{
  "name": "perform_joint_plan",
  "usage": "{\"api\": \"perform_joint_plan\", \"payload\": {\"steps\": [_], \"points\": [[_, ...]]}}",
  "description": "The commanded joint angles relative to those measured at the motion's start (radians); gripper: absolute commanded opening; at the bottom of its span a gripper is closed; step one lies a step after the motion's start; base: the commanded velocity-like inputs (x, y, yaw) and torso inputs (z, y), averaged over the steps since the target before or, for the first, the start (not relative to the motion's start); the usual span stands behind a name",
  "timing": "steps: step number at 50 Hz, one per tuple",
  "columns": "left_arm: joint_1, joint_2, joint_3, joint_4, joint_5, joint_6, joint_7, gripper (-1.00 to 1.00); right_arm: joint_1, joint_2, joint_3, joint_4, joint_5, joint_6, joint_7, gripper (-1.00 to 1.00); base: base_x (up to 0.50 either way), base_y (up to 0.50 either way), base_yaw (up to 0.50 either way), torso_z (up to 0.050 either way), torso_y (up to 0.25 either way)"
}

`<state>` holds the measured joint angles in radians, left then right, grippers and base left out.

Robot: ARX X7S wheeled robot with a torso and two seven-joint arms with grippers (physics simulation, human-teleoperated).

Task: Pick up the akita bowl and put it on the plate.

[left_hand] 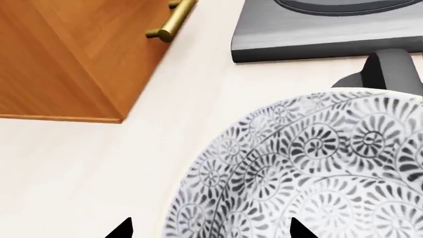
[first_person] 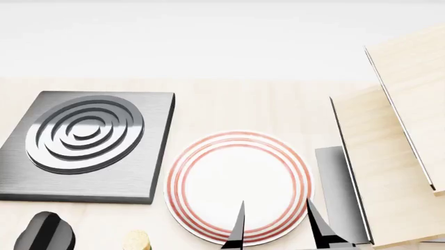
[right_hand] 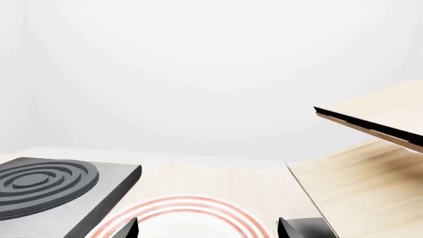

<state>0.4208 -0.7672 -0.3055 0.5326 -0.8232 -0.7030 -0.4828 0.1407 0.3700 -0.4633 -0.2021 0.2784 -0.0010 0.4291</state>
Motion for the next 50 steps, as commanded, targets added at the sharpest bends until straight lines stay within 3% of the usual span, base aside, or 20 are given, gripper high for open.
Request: {"api": "perform_joint_plan", "payload": {"steps": [1,41,42,50], "points": [[-0.011,0.002,0.053,-0.029,-0.017,-0.011,0.004,1.0,0.002,0.0,-0.001,0.004,0.003,-0.001,0.001,1.0,0.0,0.0,0.0,0.0,0.0],[-0.076,-0.008,0.202,-0.108,0.051,-0.029,0.053,1.0,0.004,0.003,-0.01,0.008,0.006,-0.005,0.005,1.0,0.0,0.0,0.0,-0.002,0.0],[-0.078,-0.007,0.207,-0.113,0.053,-0.026,0.059,-1.0,0.004,0.003,-0.01,0.009,0.005,-0.006,0.005,1.0,0.0,0.0,0.0,-0.011,0.0],[-0.085,-0.006,0.236,-0.128,0.071,-0.011,0.084,-1.0,0.003,0.004,-0.012,0.012,0.007,-0.009,0.005,1.0,0.01,0.0,0.0,-0.004,0.0]]}}
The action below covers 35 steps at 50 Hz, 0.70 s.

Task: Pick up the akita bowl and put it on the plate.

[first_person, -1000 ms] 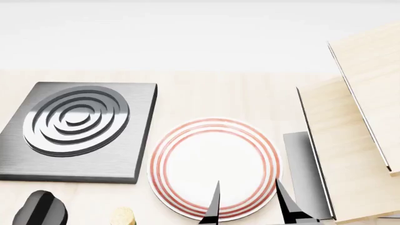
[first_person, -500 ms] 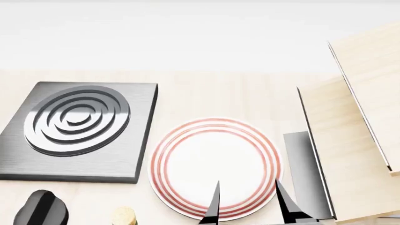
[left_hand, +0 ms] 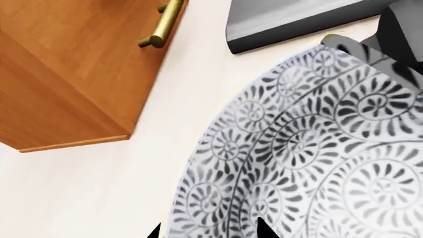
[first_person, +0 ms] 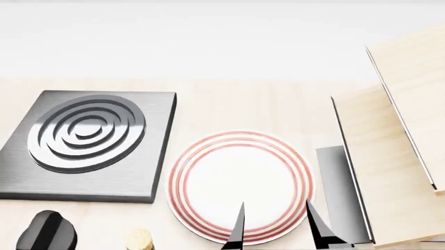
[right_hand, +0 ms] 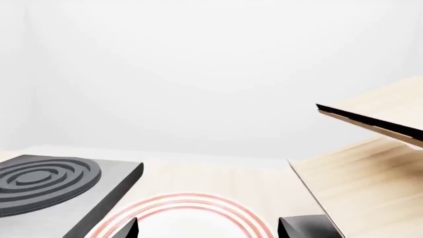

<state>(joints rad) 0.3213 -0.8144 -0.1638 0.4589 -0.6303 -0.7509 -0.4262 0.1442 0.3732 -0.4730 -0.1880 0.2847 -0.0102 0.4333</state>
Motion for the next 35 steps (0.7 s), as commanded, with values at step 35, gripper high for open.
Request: {"api": "perform_joint_plan", "payload": {"steps": [35], "points": [[0.067,0.056,-0.044,0.039,-0.087,0.188,-0.011,-1.0,0.002,0.005,-0.007,-0.002,0.007,-0.005,0.002,1.0,0.01,0.0,-0.01,-0.005,0.0]]}}
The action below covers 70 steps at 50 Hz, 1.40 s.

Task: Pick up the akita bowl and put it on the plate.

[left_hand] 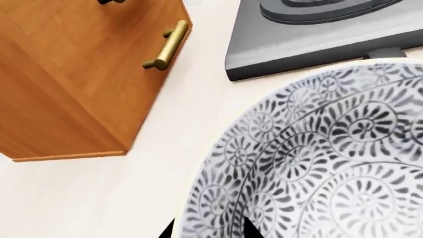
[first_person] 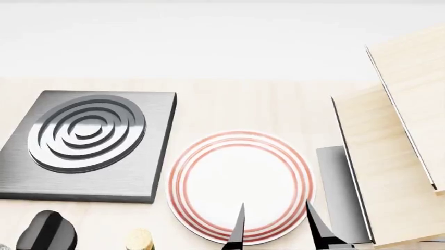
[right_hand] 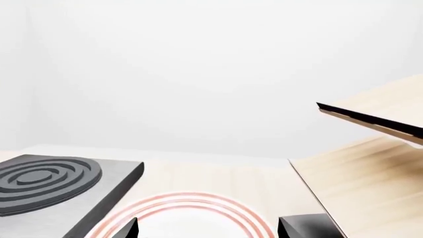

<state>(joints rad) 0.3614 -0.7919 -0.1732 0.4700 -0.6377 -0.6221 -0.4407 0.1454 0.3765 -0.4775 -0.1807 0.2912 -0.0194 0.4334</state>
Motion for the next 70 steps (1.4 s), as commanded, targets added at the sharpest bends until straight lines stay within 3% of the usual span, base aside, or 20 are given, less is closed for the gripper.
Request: {"api": "perform_joint_plan", "payload": {"steps": [1,29,48,70], "points": [[0.026,0.034,-0.036,0.03,-0.076,0.06,0.0,-1.0,0.002,0.001,-0.003,-0.008,-0.001,0.004,0.002,1.0,0.0,0.0,0.0,0.0,0.0],[-0.01,0.023,-0.123,0.147,-0.051,0.09,-0.084,-1.0,0.001,0.006,-0.004,-0.008,0.004,0.0,0.006,1.0,0.0,0.0,0.0,0.0,0.0],[-0.043,0.015,-0.223,0.219,-0.123,0.105,-0.099,-1.0,0.005,0.006,-0.01,-0.005,0.004,-0.001,0.007,1.0,0.0,0.0,0.0,0.0,0.0],[-0.276,-0.074,-0.203,0.192,-0.262,0.024,-0.136,-1.0,0.006,0.012,-0.01,-0.016,0.007,0.003,0.013,1.0,0.0,0.0,0.0,0.0,0.0]]}}
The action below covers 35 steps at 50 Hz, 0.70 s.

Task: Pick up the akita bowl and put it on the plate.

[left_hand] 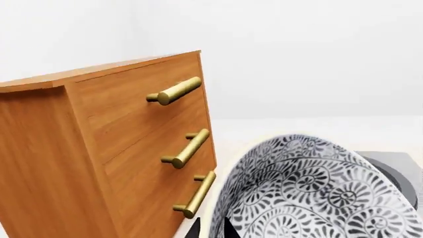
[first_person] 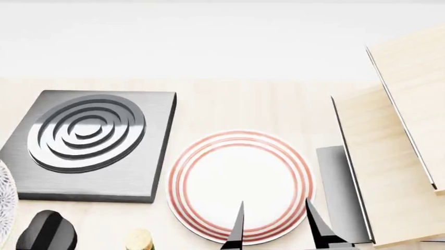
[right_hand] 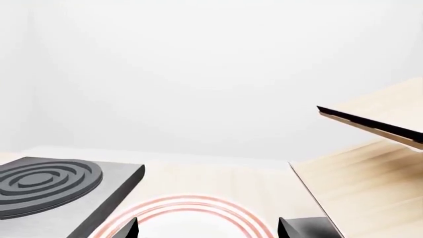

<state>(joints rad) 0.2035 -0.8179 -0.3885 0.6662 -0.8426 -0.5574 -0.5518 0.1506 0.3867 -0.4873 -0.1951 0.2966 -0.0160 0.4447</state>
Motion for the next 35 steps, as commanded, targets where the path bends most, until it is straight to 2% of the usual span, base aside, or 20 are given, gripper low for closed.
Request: {"api": "perform_joint_plan", "payload": {"steps": [1,14,35], "points": [[-0.128,-0.051,0.012,-0.007,-0.066,-0.046,-0.029,-1.0,0.0,0.003,0.0,-0.002,0.001,-0.001,0.002,1.0,0.0,0.0,0.0,0.0,0.0],[-0.305,-0.097,0.092,-0.061,-0.119,-0.11,-0.059,-1.0,0.0,0.005,-0.002,-0.004,0.003,-0.002,0.004,1.0,0.0,0.0,0.0,0.0,0.0],[-0.59,-0.112,0.243,-0.175,-0.16,-0.209,-0.082,-1.0,0.0,0.004,-0.005,0.005,0.002,-0.011,0.005,1.0,0.0,0.0,0.0,0.0,0.0]]}}
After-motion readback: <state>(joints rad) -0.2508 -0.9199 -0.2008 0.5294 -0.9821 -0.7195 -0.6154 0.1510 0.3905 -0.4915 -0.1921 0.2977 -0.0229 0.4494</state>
